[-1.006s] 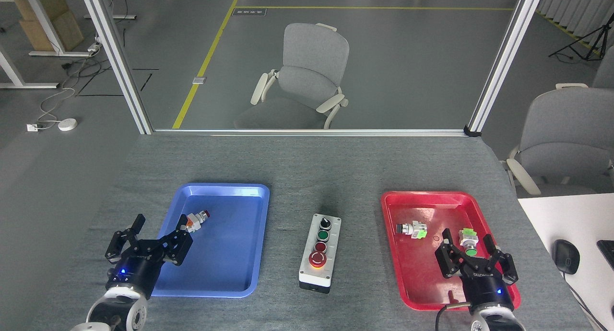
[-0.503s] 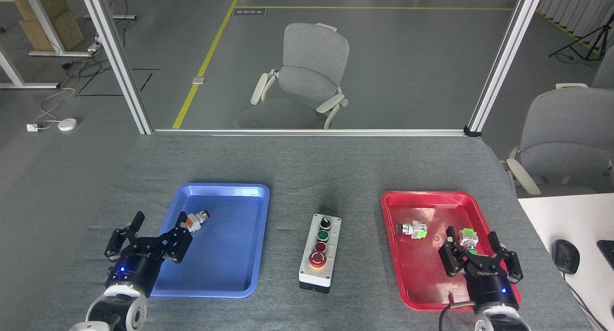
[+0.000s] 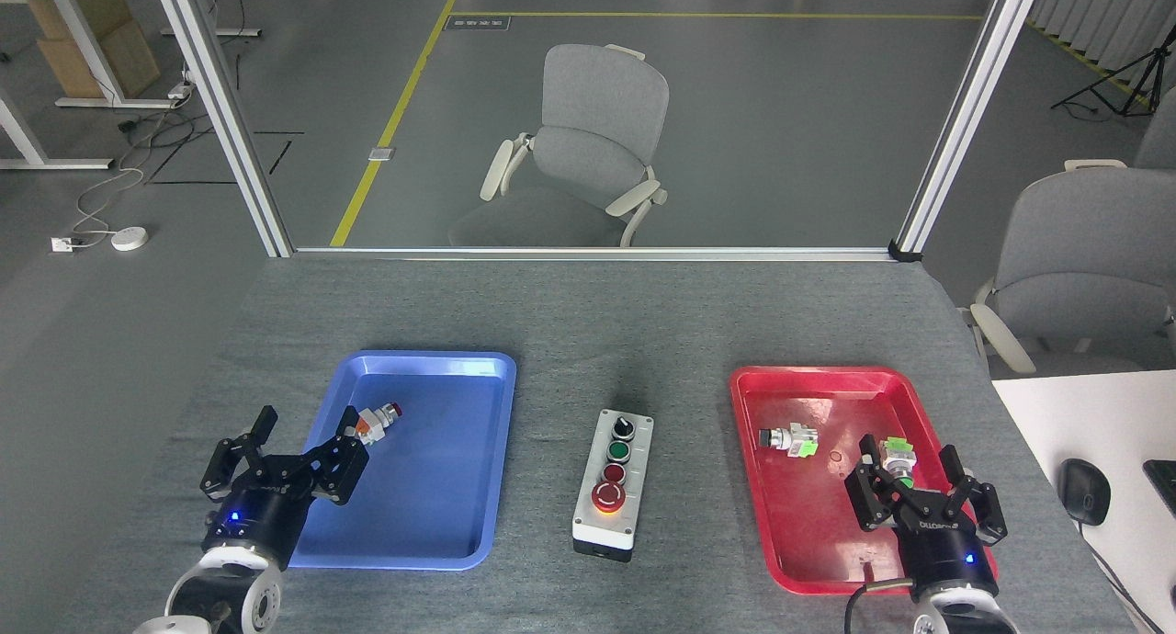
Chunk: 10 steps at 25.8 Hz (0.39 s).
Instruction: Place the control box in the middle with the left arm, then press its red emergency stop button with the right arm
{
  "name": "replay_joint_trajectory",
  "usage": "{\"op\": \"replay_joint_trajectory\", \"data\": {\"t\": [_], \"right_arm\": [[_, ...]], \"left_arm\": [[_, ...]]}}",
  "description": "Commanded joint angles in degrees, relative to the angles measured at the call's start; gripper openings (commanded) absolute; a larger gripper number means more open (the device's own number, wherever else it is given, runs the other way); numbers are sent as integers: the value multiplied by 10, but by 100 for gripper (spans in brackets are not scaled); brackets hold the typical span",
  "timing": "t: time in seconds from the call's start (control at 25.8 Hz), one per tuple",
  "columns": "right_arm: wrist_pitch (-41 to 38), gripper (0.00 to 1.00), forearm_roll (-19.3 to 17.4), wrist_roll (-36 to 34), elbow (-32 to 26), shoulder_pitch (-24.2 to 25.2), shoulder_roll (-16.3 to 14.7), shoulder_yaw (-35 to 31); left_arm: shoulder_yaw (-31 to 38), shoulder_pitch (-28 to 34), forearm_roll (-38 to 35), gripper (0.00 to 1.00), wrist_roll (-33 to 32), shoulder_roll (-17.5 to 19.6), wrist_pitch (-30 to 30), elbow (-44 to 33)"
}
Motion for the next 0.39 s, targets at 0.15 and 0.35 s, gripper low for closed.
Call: {"op": "replay_joint_trajectory", "data": {"t": [0.15, 0.35], "right_arm": [[0, 99, -1, 3, -1, 0, 1, 0], [1, 99, -1, 3, -3, -1, 4, -12]], "left_arm": [[-1, 1, -1, 99, 3, 0, 0, 0], [-1, 1, -1, 99, 6, 0, 0, 0]]}}
